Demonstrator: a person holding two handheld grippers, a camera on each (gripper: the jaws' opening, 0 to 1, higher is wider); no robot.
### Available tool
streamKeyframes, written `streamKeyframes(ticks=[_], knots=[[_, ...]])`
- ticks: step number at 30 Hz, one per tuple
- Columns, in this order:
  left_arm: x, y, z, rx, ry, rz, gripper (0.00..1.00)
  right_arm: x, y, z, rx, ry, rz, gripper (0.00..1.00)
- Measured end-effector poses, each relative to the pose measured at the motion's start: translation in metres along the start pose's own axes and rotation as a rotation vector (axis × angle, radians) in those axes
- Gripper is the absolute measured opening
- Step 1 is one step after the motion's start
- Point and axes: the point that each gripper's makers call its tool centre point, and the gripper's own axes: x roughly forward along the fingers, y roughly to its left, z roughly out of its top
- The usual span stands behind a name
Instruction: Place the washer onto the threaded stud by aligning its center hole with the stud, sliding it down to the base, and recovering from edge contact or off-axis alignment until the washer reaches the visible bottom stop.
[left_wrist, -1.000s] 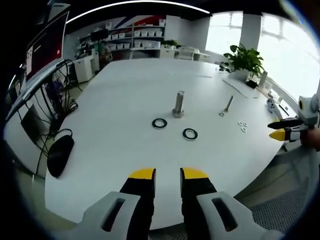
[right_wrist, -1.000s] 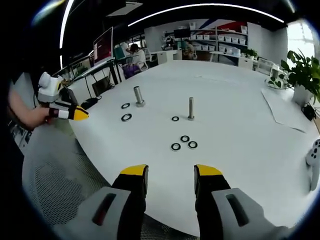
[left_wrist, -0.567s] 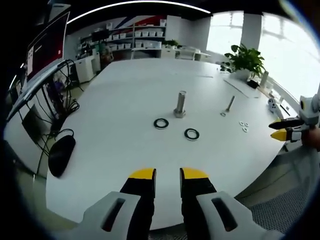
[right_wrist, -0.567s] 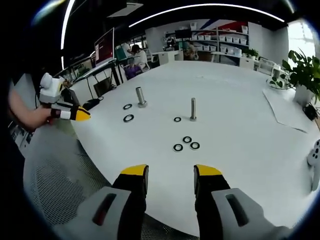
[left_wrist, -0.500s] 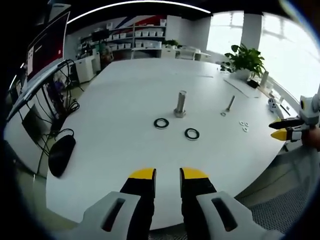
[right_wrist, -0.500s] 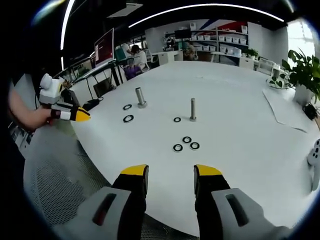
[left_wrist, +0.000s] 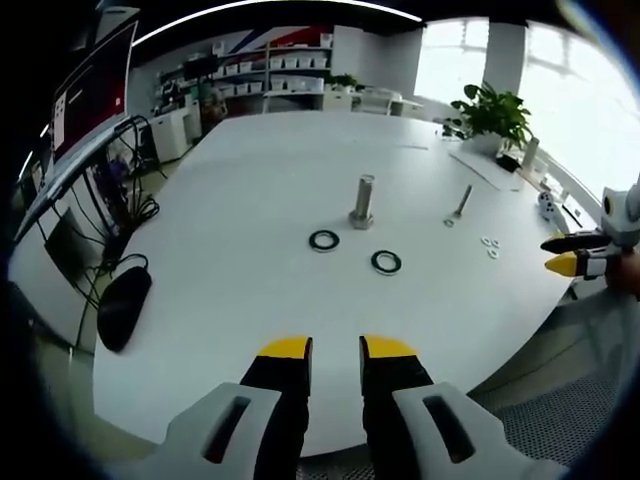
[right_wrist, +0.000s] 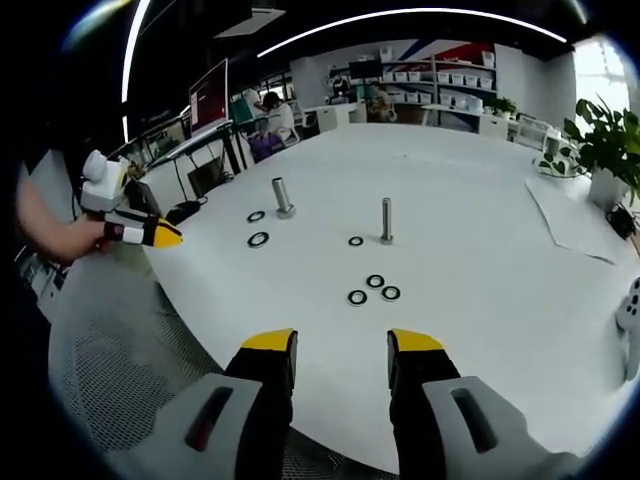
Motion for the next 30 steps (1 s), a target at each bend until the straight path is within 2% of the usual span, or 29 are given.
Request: streamKeyframes(ticks=[6, 30], knots=[[0.0015, 0.0007, -0.0034, -0.002, 0.018, 0.003, 0.16, 0.0006, 0.0016, -0.0001, -0.004, 0.0, 0.009, 0.38], [0.0014, -0.0008, -0.0038, -0.008, 0.023, -0.003, 0.17, 0.0004, 0.0045, -0.0007, 0.004, 0.002, 0.027, 0.38]])
